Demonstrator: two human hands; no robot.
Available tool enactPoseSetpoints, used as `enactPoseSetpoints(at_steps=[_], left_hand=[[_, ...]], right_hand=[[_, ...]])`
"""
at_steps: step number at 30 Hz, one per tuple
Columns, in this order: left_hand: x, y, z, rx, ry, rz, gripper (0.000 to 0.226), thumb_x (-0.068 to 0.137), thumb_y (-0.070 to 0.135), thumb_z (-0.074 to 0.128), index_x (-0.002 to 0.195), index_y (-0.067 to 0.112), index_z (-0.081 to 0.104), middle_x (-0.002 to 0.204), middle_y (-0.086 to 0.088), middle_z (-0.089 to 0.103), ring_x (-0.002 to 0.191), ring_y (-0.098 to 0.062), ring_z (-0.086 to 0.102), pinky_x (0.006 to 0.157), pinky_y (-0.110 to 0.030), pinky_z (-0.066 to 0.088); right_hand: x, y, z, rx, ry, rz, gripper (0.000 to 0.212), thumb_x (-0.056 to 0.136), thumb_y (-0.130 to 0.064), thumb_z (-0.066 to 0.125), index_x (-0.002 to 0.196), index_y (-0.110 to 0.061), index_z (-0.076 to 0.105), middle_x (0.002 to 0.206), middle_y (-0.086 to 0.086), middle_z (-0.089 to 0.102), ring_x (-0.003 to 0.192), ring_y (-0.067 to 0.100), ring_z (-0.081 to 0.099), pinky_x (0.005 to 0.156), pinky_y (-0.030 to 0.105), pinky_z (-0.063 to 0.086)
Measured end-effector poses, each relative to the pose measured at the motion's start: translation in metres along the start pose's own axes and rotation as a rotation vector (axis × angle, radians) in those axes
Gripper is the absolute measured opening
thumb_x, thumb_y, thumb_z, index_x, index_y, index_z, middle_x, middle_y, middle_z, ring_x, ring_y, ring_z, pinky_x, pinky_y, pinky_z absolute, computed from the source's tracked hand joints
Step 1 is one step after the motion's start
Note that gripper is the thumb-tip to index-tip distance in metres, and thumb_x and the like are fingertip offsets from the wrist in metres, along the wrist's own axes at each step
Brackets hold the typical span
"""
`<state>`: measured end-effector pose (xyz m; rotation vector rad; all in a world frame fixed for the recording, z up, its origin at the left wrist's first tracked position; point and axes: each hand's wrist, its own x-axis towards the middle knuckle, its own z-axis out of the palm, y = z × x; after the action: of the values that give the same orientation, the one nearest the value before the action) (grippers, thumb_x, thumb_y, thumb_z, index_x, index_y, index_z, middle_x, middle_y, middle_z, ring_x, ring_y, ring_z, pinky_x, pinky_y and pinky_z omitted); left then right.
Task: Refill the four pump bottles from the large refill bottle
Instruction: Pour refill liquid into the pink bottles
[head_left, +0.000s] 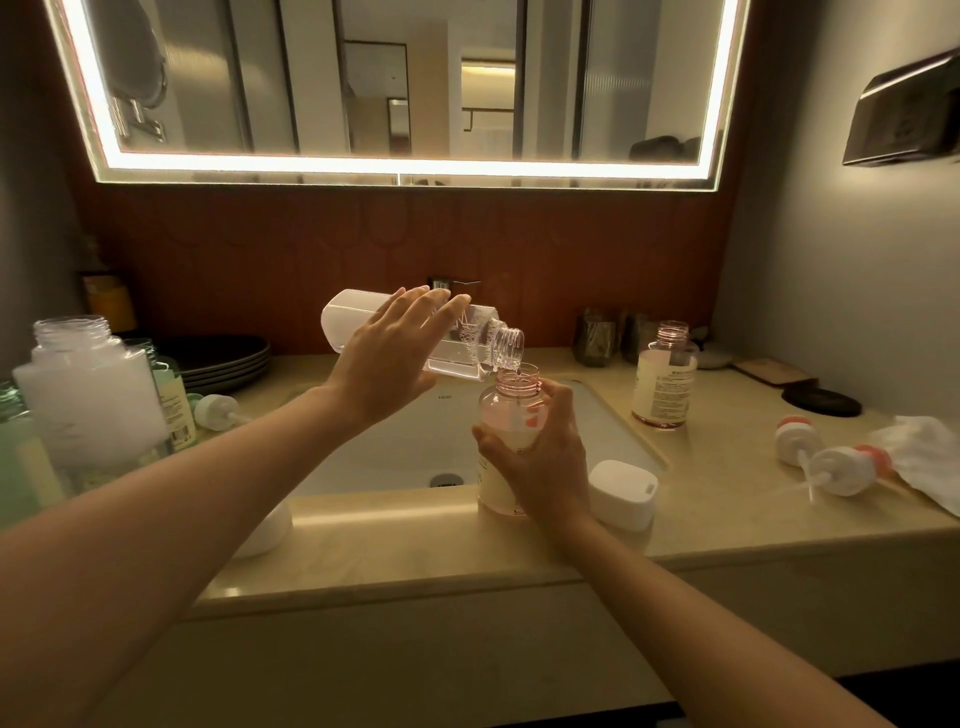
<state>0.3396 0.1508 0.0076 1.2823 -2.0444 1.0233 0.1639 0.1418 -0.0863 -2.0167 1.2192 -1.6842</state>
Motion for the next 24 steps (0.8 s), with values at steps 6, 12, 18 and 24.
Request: enactPoseSetpoints(at_steps=[6,12,18,24], left_hand=[[-0.0004,-0.0003,0.0001,-0.006,-0.018,-0.006,0.084,0.056,0.007,0.086,0.13,0.003,0.048,0.123,-0.022,0.057,0.112,-0.039,0.056,0.091,-0.052,0.046],[-0.0002,-0.0005,0.0008,-0.003,-0.022,-0.01,0.084,0.056,0.007,0.086,0.13,0.003,0.048,0.123,-0.021,0.057,0.112,-0.04,0.056,0.09,-0.053,0.046],[0.0016,-0.0019,-0.0001,0.022,-0.032,0.009,0.082,0.057,0.007,0.085,0.13,0.003,0.048,0.123,-0.022,0.057,0.112,-0.04,0.055,0.087,-0.052,0.048],[0.0008,-0.0016,0.0007,0.014,-0.032,-0.004,0.083,0.056,0.007,0.086,0.13,0.004,0.047,0.124,-0.021,0.057,0.113,-0.04,0.055,0.086,-0.055,0.049]], right_hand=[[0.0,-0.0003,-0.0003,0.007,0.003,-0.007,0.076,0.069,-0.045,0.075,0.126,-0.016,0.033,0.124,0.006,0.051,0.103,0.019,0.054,0.078,0.03,0.053],[-0.0003,-0.0016,-0.0013,0.004,-0.005,0.006,0.077,0.069,-0.044,0.075,0.127,-0.015,0.032,0.126,0.007,0.05,0.105,0.018,0.053,0.079,0.026,0.05],[-0.0002,-0.0011,-0.001,0.004,-0.001,-0.007,0.078,0.069,-0.044,0.075,0.127,-0.015,0.033,0.125,0.007,0.05,0.105,0.02,0.054,0.079,0.029,0.052],[-0.0001,-0.002,-0.0014,0.007,-0.005,-0.004,0.077,0.07,-0.043,0.075,0.127,-0.015,0.032,0.126,0.007,0.05,0.102,0.014,0.05,0.077,0.025,0.049]])
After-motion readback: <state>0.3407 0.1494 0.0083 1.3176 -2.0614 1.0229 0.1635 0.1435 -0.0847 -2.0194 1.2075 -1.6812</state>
